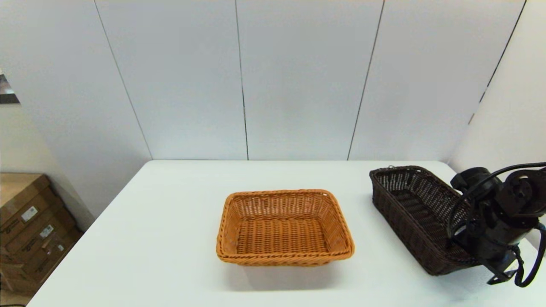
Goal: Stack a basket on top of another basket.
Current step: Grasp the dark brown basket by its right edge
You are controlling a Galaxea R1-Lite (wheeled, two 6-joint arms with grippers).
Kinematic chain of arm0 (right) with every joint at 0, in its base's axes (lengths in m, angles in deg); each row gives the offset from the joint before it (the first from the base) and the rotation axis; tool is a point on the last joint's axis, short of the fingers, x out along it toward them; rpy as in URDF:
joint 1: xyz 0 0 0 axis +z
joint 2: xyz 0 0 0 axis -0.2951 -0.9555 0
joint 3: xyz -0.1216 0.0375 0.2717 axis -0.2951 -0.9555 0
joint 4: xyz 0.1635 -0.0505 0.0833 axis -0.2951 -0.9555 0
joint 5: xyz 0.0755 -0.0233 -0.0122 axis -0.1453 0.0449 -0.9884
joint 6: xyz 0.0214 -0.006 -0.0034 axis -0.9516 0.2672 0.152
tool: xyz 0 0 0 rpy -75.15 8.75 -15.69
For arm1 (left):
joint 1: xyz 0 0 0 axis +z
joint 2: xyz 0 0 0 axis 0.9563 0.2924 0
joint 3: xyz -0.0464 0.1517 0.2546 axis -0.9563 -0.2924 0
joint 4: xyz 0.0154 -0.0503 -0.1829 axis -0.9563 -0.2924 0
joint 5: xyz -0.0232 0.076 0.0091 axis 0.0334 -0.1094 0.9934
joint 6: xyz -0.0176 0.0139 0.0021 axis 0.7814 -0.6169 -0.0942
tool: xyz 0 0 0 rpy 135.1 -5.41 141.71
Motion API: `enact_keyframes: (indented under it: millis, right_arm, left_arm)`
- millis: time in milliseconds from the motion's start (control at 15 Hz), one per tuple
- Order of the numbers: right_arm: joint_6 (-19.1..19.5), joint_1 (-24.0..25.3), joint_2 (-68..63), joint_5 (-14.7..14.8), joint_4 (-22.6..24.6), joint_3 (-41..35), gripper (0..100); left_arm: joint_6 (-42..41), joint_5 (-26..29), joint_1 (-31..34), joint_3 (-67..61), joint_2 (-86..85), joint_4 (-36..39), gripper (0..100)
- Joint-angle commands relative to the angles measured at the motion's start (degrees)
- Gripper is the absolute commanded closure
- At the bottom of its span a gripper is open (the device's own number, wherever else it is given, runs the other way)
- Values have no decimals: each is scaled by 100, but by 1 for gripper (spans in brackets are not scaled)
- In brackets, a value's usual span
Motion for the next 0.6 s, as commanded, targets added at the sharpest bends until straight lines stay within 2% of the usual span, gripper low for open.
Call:
enact_keyframes:
  millis: [67,467,600]
  right_arm:
    - [-22,-10,-1,-111,-8,-20,100]
    - [-31,-169,-54,-163,19,-20,100]
    - [-22,-300,-1,-357,19,-11,100]
  left_arm:
    - [5,-2,2,-9,-4,5,0]
    - [5,-2,2,-9,-4,5,0]
    - [-4,-2,2,-9,-4,5,0]
